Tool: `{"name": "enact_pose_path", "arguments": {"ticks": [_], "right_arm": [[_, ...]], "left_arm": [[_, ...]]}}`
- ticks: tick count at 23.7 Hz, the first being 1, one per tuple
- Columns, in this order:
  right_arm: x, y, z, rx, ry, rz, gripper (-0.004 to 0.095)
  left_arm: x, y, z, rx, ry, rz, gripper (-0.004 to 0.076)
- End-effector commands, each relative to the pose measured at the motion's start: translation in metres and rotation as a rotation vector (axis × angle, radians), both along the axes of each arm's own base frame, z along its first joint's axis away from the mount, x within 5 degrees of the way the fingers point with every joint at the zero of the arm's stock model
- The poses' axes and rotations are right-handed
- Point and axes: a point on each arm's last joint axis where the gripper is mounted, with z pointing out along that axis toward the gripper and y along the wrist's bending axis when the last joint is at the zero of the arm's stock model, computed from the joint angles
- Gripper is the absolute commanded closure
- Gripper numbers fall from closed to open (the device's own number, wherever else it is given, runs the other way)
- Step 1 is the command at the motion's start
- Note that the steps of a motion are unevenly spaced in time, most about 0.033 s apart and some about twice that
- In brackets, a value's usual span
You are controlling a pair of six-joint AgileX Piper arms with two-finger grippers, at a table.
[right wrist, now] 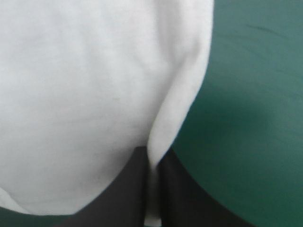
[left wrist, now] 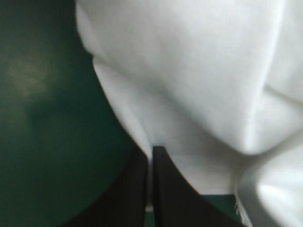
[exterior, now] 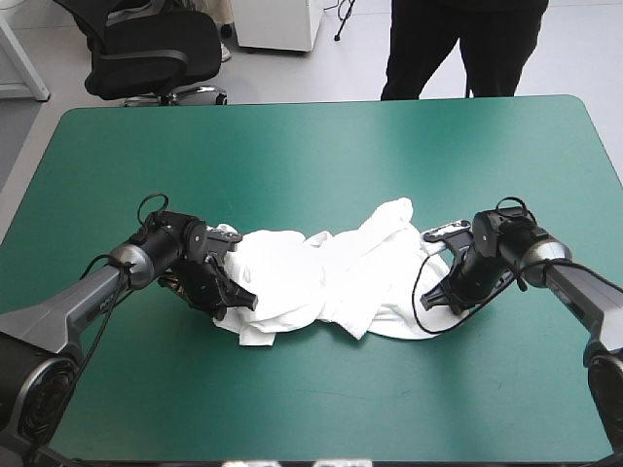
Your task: Fold the cloth
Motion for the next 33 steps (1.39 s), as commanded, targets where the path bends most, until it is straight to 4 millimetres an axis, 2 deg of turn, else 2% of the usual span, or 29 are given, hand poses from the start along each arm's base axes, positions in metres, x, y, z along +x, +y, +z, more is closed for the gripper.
{"name": "enact_pose_path", "arguments": {"ticks": [1, 3, 5, 6, 7, 8, 9, 10, 13, 15, 19, 22, 25, 30, 33], "right_arm": [[-0.005, -0.006, -0.008, -0.038, 0.015, 0.024, 0.0925], [-0.005, -0.006, -0.006, -0.036, 0.008, 0.019, 0.0925], [-0.001, -0.005, 0.01, -0.025, -0.031, 0.003, 0.0925], [0.002, -0.004, 0.031, -0.015, -0.072, 0.0, 0.0925], [0.003, -0.004, 0.041, -0.009, -0.087, -0.003, 0.0925], [0.003, -0.002, 0.071, 0.026, -0.145, -0.012, 0.0925], [0.002, -0.001, 0.086, 0.045, -0.177, -0.015, 0.0925], [0.0, 0.0, 0.123, 0.09, -0.264, -0.018, 0.0925], [-0.017, 0.0, 0.205, 0.188, -0.48, -0.012, 0.0925], [-0.031, -0.003, 0.251, 0.226, -0.611, -0.002, 0.0925], [-0.06, -0.005, 0.32, 0.331, -0.838, 0.011, 0.0925], [-0.076, -0.009, 0.351, 0.369, -0.973, 0.018, 0.0925], [-0.093, -0.013, 0.38, 0.406, -1.12, 0.023, 0.0925], [-0.127, -0.021, 0.424, 0.459, -1.358, 0.038, 0.0925], [-0.153, -0.025, 0.447, 0.518, -1.498, 0.07, 0.0925]], "left_arm": [[0.0, -0.008, 0.002, -0.054, -0.02, 0.021, 0.0741], [0.0, -0.007, 0.004, -0.046, -0.03, 0.014, 0.0741], [-0.001, -0.005, 0.019, -0.048, -0.068, 0.001, 0.0741], [-0.003, -0.005, 0.038, -0.062, -0.101, -0.006, 0.0741], [-0.005, -0.004, 0.048, -0.069, -0.116, -0.01, 0.0741], [-0.009, -0.003, 0.071, -0.082, -0.139, -0.018, 0.0741], [-0.011, -0.002, 0.08, -0.087, -0.148, -0.022, 0.0741], [-0.016, 0.0, 0.107, -0.11, -0.202, -0.03, 0.0741], [-0.034, 0.006, 0.173, -0.176, -0.356, -0.04, 0.0741], [-0.047, 0.012, 0.22, -0.226, -0.481, -0.043, 0.0741], [-0.079, 0.025, 0.304, -0.336, -0.766, -0.042, 0.0741], [-0.096, 0.032, 0.343, -0.387, -0.911, -0.043, 0.0741], [-0.112, 0.043, 0.372, -0.389, -1.049, -0.028, 0.0741], [-0.144, 0.06, 0.414, -0.436, -1.261, -0.007, 0.0741], [-0.164, 0.067, 0.432, -0.486, -1.356, -0.008, 0.0741]]}}
